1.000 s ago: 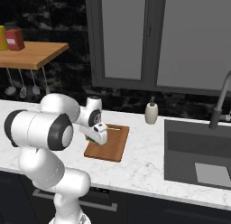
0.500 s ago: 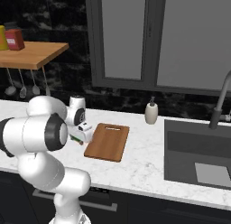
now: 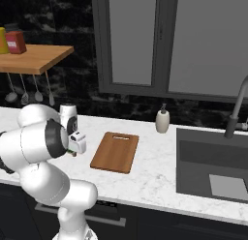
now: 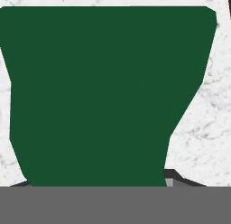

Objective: Pick up the sponge from the counter and clean the cutting board by briefly scrubbing or pressing down on the cutting board. Once finished, release the sponge.

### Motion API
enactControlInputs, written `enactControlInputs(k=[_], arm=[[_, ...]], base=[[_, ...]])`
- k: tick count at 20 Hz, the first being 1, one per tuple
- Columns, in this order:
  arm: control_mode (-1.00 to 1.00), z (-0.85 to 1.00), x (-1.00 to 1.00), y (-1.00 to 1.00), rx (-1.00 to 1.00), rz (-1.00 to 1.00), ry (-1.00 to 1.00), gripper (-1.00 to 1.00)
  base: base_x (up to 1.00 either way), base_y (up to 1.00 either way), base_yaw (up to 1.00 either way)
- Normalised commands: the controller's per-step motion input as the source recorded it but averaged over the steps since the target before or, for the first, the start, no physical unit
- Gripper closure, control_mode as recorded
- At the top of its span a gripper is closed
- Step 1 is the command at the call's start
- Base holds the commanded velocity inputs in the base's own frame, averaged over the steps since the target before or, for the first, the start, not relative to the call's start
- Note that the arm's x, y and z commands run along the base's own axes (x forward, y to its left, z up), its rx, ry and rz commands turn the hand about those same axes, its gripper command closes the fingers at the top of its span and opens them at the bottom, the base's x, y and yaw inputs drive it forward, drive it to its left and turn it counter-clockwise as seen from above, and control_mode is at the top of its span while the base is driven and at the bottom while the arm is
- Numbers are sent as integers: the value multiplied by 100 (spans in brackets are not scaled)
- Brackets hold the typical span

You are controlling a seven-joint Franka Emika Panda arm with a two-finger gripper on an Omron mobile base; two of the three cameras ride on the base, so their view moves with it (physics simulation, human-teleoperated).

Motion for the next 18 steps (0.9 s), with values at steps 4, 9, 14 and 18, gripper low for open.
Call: enactControlInputs(k=[4,9,14,18], arm=[[-100,0,0,22,0,6,1,-100],[-100,0,0,1,0,0,-1,-100],[-100,0,0,0,0,0,-5,-100],[-100,0,0,0,0,0,-9,-100]], base=[[0,0,0],[0,0,0],[0,0,0],[0,0,0]])
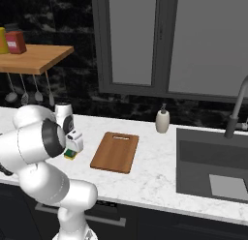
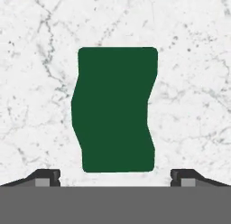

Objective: Pick up the sponge from the counter and clean the cutting board by briefly scrubbing or pressing down on the cutting board. Once finished, release the sponge.

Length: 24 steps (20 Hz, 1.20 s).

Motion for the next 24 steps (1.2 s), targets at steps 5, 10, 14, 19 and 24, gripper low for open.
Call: enactControlInputs(k=[5,10,14,19,24], arm=[[-100,30,-24,1,0,0,-16,-100],[-100,59,-26,0,0,0,-26,-100],[-100,50,-25,1,0,0,-26,-100],[-100,56,-24,10,0,0,-22,-100],[-100,48,-18,23,-2,0,-18,-100]], base=[[0,0,0],[0,0,0],[0,0,0],[0,0,0],[0,0,0]])
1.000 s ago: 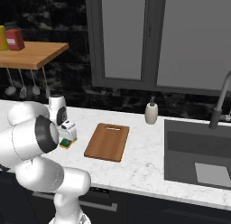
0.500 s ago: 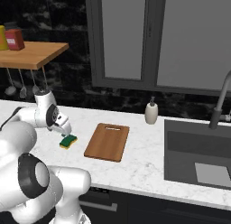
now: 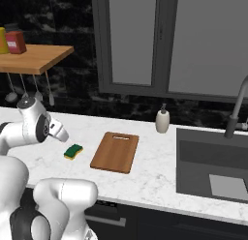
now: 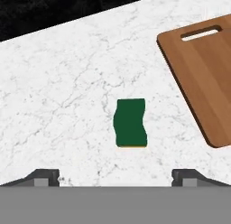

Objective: Pick up the sponge from the counter and clean the cutting board by briefly scrubbing or pressing down on the cutting board. Once finished, release the sponge.

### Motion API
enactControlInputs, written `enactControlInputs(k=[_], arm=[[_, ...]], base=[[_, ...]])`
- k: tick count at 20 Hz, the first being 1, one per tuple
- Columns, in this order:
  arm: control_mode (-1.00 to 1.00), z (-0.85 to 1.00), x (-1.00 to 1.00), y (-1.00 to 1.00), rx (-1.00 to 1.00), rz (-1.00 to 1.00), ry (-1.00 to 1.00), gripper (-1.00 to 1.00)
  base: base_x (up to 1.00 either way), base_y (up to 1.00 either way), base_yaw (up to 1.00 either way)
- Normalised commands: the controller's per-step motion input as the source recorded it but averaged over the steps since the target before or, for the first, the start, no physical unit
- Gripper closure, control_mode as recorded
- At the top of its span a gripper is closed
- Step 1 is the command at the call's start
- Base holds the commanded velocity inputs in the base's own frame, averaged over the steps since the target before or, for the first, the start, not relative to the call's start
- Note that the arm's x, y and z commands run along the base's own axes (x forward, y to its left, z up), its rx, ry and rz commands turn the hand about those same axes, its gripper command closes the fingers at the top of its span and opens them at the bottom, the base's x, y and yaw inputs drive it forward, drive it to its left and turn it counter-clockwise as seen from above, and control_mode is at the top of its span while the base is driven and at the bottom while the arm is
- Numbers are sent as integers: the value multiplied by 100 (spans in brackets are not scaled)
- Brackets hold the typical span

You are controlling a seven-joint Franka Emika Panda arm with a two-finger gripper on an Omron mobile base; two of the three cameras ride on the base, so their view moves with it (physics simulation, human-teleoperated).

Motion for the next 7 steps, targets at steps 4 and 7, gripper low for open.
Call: enactControlInputs(k=[4,7], arm=[[-100,33,-17,25,-3,0,-11,-100],[-100,27,-16,27,-4,0,-8,-100]], base=[[0,0,0],[0,0,0]])
